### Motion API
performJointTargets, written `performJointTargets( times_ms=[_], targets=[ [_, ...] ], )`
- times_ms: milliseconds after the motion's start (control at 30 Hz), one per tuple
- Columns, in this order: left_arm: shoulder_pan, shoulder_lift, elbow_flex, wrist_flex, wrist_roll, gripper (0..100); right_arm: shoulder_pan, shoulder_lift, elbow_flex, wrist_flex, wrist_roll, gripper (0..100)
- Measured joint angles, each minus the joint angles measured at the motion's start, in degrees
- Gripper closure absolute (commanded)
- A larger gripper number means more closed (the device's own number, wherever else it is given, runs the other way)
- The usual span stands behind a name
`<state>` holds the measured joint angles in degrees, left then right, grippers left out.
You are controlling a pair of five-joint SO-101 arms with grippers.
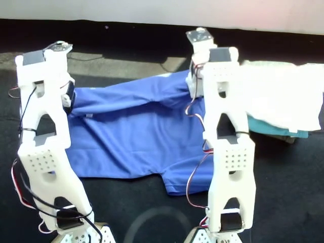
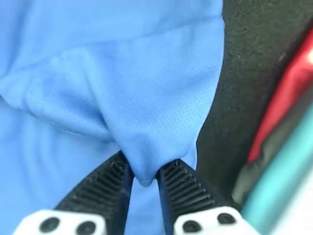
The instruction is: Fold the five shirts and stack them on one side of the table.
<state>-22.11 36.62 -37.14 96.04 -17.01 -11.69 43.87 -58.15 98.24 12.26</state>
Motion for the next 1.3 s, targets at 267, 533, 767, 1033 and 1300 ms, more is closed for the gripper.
performJointTargets(
  times_ms=[267, 533, 767, 1033, 1300],
  targets=[
    [-0.09, -12.48, 7.65, 4.57, -3.16, 99, 0.88, -11.60, 6.24, 2.20, -0.09, 99.3],
    [-1.67, -25.49, 26.99, 3.16, -5.89, 99, 0.97, -33.41, 34.02, -1.76, -1.32, 99.3],
    [-3.60, -33.58, 39.82, -0.18, -8.88, 99, 0.97, -59.60, 70.59, -12.84, -1.32, 99.3],
    [-4.57, -37.63, 52.31, -6.59, -11.16, 99, 1.32, -83.43, 96.53, -14.33, 0.97, 99.3],
    [-4.92, -37.63, 61.45, -11.87, -12.75, 99, 1.32, -93.10, 108.57, -14.33, 3.69, 99.3]
  ],
)
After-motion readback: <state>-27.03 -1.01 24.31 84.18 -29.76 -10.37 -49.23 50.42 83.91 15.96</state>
